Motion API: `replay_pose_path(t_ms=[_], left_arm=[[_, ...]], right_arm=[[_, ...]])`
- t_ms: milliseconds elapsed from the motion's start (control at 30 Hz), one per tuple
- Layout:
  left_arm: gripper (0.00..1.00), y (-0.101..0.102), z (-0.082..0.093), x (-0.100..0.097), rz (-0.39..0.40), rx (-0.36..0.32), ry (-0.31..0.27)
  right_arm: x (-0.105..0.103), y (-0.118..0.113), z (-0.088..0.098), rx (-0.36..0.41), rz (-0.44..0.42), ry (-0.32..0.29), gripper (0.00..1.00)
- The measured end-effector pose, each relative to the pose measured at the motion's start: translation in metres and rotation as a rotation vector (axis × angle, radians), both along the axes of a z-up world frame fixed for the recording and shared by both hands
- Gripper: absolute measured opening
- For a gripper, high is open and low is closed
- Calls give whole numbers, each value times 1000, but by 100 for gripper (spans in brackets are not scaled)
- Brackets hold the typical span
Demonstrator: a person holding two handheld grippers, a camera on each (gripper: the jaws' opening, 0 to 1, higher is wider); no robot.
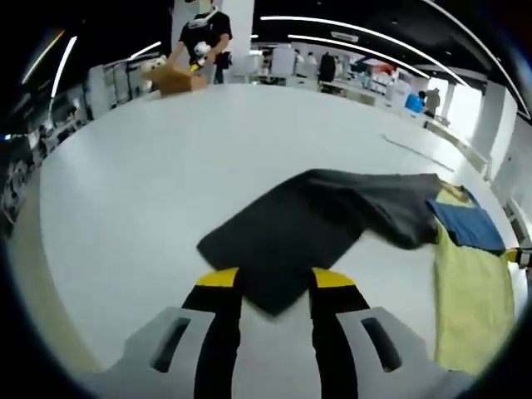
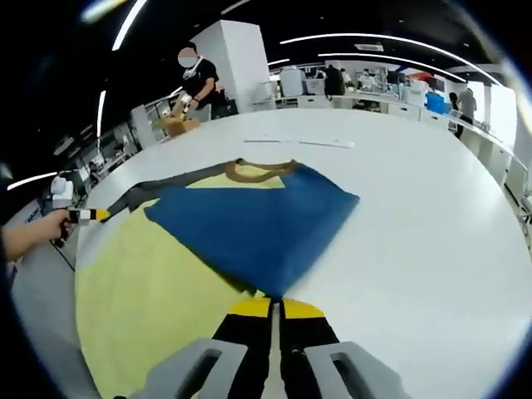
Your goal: Fold the garment on the visible template until the final outline fits inside the template.
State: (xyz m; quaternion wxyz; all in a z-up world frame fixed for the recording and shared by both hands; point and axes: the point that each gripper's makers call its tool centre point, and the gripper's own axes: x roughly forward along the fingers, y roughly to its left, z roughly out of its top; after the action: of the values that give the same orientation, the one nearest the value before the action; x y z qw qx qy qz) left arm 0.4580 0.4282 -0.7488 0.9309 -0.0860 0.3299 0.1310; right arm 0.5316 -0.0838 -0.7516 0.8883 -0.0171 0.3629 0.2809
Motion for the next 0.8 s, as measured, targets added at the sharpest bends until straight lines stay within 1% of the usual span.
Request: replay_pose_path(t_ms=[67,167,200,233,267,300,367,433,500,600,700,733,767,800], left_arm=[[26,-1,1,0,8,2,-2],[21,1,1,-2,40,4,-1],[20,2,1,-5,53,12,14],[18,4,2,-11,64,49,51],[18,4,4,-12,50,78,53],[19,2,6,-10,38,95,37],[21,-2,7,-12,45,89,29],[22,-3,5,-16,50,105,51],[22,-5,3,-17,33,132,66],[22,-3,4,-18,67,122,57],[22,-3,4,-17,69,144,59],[21,-4,4,-18,81,140,57],[20,-5,2,-19,141,91,45],[19,-5,1,-19,178,57,35]], right_arm=[[0,1,0,-3,3,-3,0],[0,1,0,-11,7,-8,0],[0,0,0,-13,6,-8,0],[0,0,0,-14,5,-9,0],[0,-1,1,-15,4,-10,0],[0,-2,1,-17,1,-9,0],[-1,-2,1,-20,0,-11,0],[-1,-3,2,-24,0,-12,0],[-1,-3,2,-26,-2,-14,0],[-1,-3,2,-27,-4,-15,0],[-1,-4,2,-32,-2,-16,0],[-1,-4,2,-33,-2,-17,0],[-1,-4,2,-35,-2,-18,0],[-1,-4,1,-38,-4,-17,0]])
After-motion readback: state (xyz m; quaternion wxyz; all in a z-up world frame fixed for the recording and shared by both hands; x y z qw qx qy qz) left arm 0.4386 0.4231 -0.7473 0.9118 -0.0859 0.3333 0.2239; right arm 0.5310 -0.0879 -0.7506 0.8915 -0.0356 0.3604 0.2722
